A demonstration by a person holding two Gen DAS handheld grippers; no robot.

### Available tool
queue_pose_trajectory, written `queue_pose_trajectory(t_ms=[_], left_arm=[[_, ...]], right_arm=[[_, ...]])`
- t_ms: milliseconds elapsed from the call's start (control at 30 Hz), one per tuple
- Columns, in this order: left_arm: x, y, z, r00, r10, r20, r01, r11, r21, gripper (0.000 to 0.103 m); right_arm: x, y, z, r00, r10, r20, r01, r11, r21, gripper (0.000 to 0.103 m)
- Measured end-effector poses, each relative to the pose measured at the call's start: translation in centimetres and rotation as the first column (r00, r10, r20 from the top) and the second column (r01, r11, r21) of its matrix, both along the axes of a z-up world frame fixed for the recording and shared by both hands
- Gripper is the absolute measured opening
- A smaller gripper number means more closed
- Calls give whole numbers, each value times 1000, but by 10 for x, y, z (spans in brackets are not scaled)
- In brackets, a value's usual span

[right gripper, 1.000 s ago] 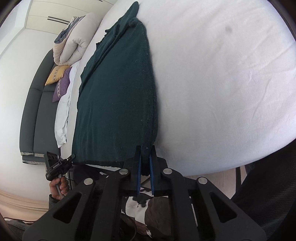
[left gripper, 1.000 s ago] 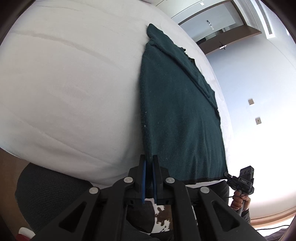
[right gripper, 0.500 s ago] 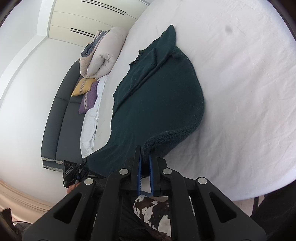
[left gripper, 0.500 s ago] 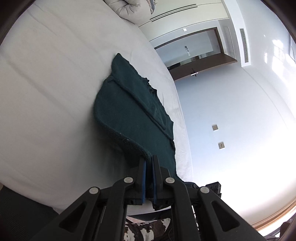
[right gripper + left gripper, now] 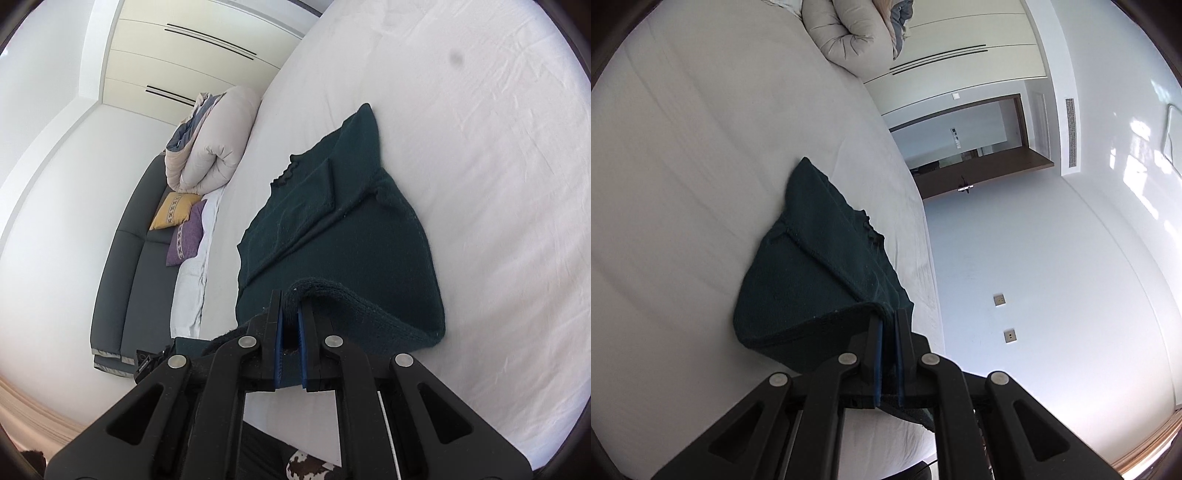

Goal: Fold small clothes
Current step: 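Lift the hem with both tools and fold it toward the collar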

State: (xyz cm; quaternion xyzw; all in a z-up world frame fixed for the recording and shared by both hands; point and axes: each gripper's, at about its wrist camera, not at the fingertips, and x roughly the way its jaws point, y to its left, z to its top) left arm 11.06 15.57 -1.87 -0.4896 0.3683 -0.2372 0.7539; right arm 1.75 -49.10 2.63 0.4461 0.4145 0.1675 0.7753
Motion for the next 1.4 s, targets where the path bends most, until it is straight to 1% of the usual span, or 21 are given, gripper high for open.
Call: queue_pose_trajectory(t_ms=[167,333,467,633,867,967,1033,1067,1100,1133,1167,1200,1233,1267,1333,1400], left_arm=[[42,-4,-1,1000,22,-1,-22,1000,0,6],[91,-13,-2,999,32,-10,-32,999,2,6],[130,-22,-4,999,27,-17,-26,999,20,6],[169,-27,-15,998,56,-39,-55,998,25,6],[220,-26,-37,991,96,-89,-90,994,69,6],[238,-27,-56,986,112,-127,-100,990,96,6],[245,-28,-73,978,138,-157,-119,985,124,7],[246,-26,-81,971,163,-172,-139,980,142,12],[246,-23,-90,965,180,-192,-155,978,138,37],[243,-19,-98,959,192,-210,-173,979,107,53],[238,-15,-103,955,206,-212,-194,978,74,73],[232,-13,-103,957,211,-201,-202,977,64,74],[228,-13,-100,963,198,-185,-187,979,76,74],[221,-15,-95,968,188,-165,-174,980,94,74],[207,-24,-85,980,152,-126,-135,982,129,73],[193,-33,-77,988,115,-105,-95,979,178,70]], right_arm=[[40,-12,4,999,-41,23,41,999,-1,6],[86,-14,12,997,-47,53,50,998,-38,6],[132,-18,8,996,-70,56,74,995,-71,6],[187,-25,-11,993,-113,31,115,989,-94,6],[249,-31,-49,989,-149,-24,144,980,-135,6],[272,-39,-67,982,-182,-51,173,973,-150,6],[285,-41,-81,977,-195,-86,178,969,-174,7],[292,-40,-90,975,-191,-113,167,967,-191,7],[298,-39,-97,974,-181,-137,151,966,-208,8],[302,-37,-103,974,-168,-150,133,966,-223,9],[304,-34,-106,976,-156,-149,120,967,-223,11],[304,-33,-106,980,-148,-132,117,969,-219,15],[301,-32,-105,984,-141,-112,114,969,-219,24],[300,-30,-103,987,-131,-97,106,969,-225,28],[289,-25,-97,990,-123,-74,103,968,-229,51],[275,-23,-87,990,-133,-49,118,963,-244,57]])
